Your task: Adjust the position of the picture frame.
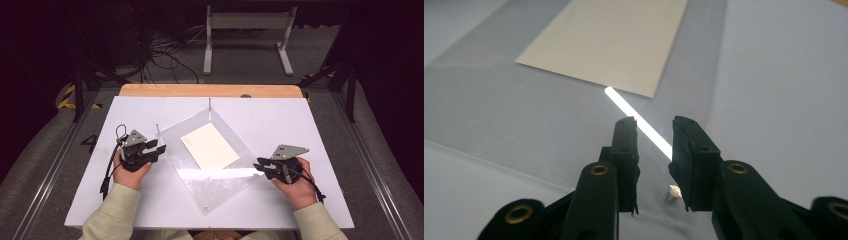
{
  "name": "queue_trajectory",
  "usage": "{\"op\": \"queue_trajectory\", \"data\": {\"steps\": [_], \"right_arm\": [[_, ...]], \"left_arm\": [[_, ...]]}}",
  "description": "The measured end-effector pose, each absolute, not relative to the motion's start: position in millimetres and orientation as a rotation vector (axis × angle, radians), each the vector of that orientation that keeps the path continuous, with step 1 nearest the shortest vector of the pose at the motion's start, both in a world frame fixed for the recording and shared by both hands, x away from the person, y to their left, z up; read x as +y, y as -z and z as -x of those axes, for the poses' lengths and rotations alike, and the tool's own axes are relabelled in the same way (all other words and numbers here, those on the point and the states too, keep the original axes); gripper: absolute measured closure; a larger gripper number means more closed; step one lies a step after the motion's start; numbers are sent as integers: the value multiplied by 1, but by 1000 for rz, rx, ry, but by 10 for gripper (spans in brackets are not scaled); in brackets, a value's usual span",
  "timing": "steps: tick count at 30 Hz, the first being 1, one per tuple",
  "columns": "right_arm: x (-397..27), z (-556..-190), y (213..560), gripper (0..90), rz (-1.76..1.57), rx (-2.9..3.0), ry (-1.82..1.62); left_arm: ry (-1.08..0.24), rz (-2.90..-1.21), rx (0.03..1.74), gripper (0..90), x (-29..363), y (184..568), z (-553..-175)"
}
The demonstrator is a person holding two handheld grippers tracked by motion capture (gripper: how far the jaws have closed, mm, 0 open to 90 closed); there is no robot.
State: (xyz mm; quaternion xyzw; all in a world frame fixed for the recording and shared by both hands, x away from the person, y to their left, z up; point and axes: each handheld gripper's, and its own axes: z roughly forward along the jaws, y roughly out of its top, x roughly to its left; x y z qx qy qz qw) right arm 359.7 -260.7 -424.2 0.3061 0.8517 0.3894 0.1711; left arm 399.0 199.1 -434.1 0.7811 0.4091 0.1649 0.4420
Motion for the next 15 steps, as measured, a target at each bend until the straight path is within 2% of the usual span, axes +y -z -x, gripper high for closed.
{"op": "queue_trajectory", "data": {"steps": [7,15], "right_arm": [[-269,-369,439,724,-919,2461,-1049],[-267,-369,445,830,-884,2490,-1016]], "left_arm": [[-381,-1956,988,563,198,435,-390],[-362,-1990,954,563,196,436,-386]]}}
